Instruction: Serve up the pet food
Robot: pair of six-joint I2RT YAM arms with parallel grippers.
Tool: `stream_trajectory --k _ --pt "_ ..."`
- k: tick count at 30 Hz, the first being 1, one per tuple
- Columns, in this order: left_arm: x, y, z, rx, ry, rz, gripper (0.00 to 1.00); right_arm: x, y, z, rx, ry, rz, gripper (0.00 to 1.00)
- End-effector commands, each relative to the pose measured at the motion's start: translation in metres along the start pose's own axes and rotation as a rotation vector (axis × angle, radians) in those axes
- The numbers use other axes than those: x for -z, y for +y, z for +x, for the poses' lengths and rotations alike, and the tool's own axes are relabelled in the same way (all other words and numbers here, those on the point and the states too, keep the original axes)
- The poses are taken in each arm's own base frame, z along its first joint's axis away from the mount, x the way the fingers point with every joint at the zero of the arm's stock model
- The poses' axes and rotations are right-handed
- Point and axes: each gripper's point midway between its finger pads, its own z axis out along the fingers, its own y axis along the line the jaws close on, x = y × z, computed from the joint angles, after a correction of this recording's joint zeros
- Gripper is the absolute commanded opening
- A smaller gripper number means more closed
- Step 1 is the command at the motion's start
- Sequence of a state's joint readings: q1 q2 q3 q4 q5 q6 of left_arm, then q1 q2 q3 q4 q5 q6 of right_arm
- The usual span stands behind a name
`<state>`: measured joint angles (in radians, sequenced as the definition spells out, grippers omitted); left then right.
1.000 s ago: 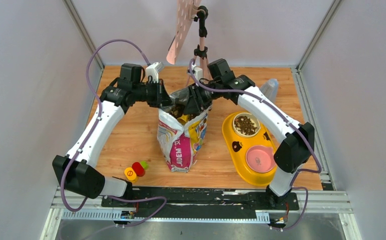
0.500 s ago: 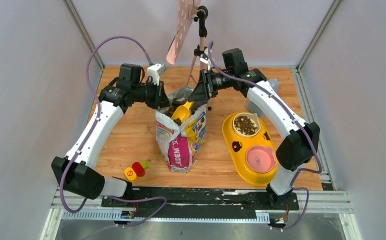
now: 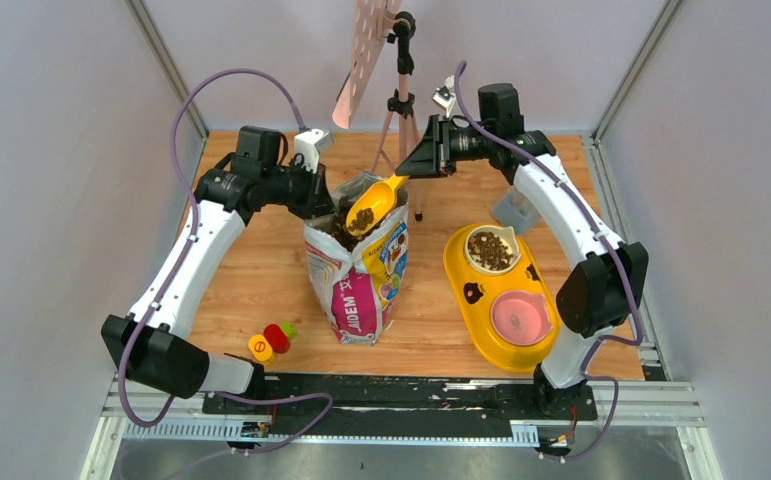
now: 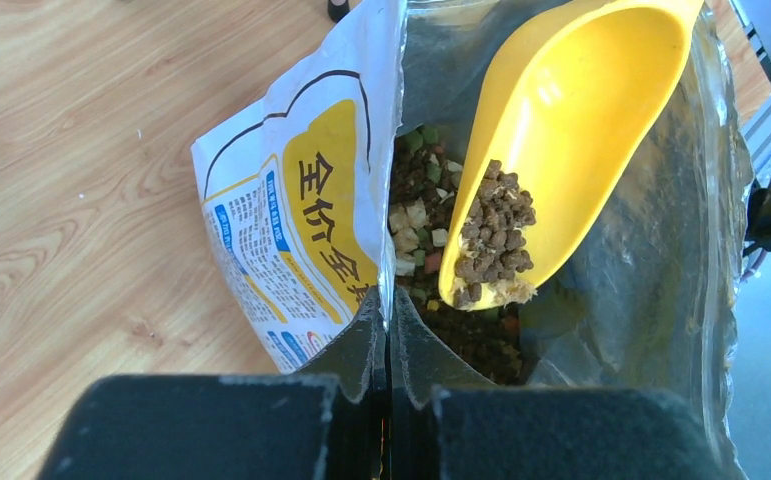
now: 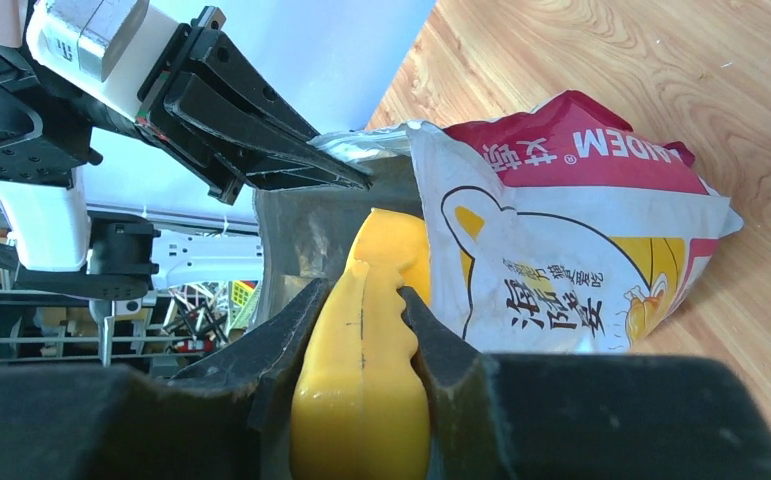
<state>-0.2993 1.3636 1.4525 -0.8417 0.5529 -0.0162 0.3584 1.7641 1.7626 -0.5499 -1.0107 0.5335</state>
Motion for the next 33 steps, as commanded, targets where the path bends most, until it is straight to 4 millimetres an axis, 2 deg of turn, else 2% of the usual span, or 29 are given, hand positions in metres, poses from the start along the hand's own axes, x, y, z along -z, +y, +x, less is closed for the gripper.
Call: stream_trajectory --k 1,9,14,19,25,29,31,33 --pt "0.023 -0.024 -0.052 -0.141 -0.172 0.064 0.00 0.002 0.007 -0.007 -0.022 -0.007 -0.064 0.00" --pt "0.026 -0.024 -0.047 -0.173 -0.166 0.057 0.00 0.013 -0.007 -0.007 -0.199 0.031 -0.147 0.00" --pt "0.029 -0.023 -0.044 -0.184 -0.155 0.042 0.00 0.026 -0.018 0.001 -0.379 0.109 -0.246 0.00" --pt "0.031 -0.023 -0.043 -0.191 -0.151 0.038 0.00 0.019 -0.031 -0.005 -0.448 0.066 -0.202 0.00" --pt "0.029 -0.022 -0.044 -0.188 -0.150 0.038 0.00 0.003 -0.027 -0.019 -0.414 0.025 -0.159 0.00" --pt "0.026 -0.020 -0.046 -0.183 -0.146 0.037 0.00 -0.002 -0.036 -0.021 -0.439 0.023 -0.150 0.00" --pt "0.027 -0.019 -0.046 -0.193 -0.144 0.026 0.00 0.001 -0.041 -0.026 -0.450 -0.004 -0.133 0.00" --pt "0.027 -0.015 -0.044 -0.201 -0.134 0.011 0.00 -0.005 -0.047 -0.036 -0.445 -0.042 -0.101 0.00"
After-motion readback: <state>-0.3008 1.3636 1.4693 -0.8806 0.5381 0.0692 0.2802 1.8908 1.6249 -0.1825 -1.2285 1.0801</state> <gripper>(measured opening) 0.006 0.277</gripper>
